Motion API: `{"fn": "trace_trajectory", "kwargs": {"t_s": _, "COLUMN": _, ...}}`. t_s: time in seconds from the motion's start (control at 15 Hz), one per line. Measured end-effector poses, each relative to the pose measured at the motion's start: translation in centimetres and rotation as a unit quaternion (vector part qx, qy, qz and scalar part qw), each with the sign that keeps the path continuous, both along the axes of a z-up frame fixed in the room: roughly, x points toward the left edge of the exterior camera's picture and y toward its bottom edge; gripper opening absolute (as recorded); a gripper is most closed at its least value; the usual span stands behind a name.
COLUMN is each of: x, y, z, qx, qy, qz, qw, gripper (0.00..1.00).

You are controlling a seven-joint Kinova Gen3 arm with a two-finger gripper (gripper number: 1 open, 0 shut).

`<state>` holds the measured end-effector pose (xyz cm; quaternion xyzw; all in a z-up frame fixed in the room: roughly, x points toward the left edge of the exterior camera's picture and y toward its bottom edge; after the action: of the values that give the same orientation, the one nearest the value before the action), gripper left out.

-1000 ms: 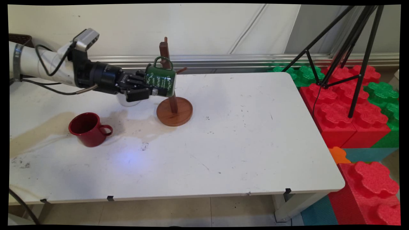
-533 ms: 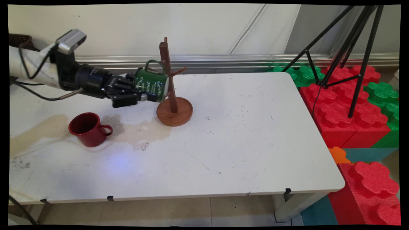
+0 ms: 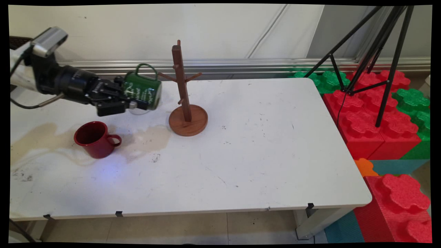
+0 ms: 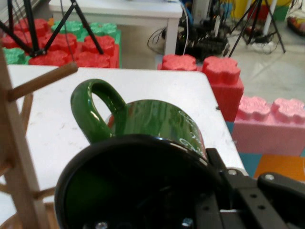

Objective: Place the picked object on the table

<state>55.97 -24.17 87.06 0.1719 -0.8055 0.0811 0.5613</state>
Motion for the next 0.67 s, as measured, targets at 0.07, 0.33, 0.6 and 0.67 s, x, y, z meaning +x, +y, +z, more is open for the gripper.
{"fn": "trace_trajectory", "kwargs": {"t_s": 0.07, "x": 0.6, "y": 0.3, "z": 0.2, "qx": -0.003, "qy": -0.008, "qz": 0.001, "qw": 1.0, "gripper": 0.0}}
{"fn": "trace_trajectory", "kwargs": {"t_s": 0.33, "x": 3.2, "y": 1.2, "z": 1.0, "qx": -0.015, "qy": -0.044, "qz": 0.009, "qw": 0.9989, "gripper": 0.0}}
{"fn": "trace_trajectory", "kwargs": {"t_s": 0.6, "x": 5.1, "y": 1.6, "z": 1.7, "qx": -0.028, "qy": -0.076, "qz": 0.017, "qw": 0.9966, "gripper": 0.0}}
{"fn": "trace_trajectory", "kwargs": {"t_s": 0.67, "x": 5.7, "y": 1.7, "z": 1.8, "qx": -0.031, "qy": -0.087, "qz": 0.02, "qw": 0.9956, "gripper": 0.0}}
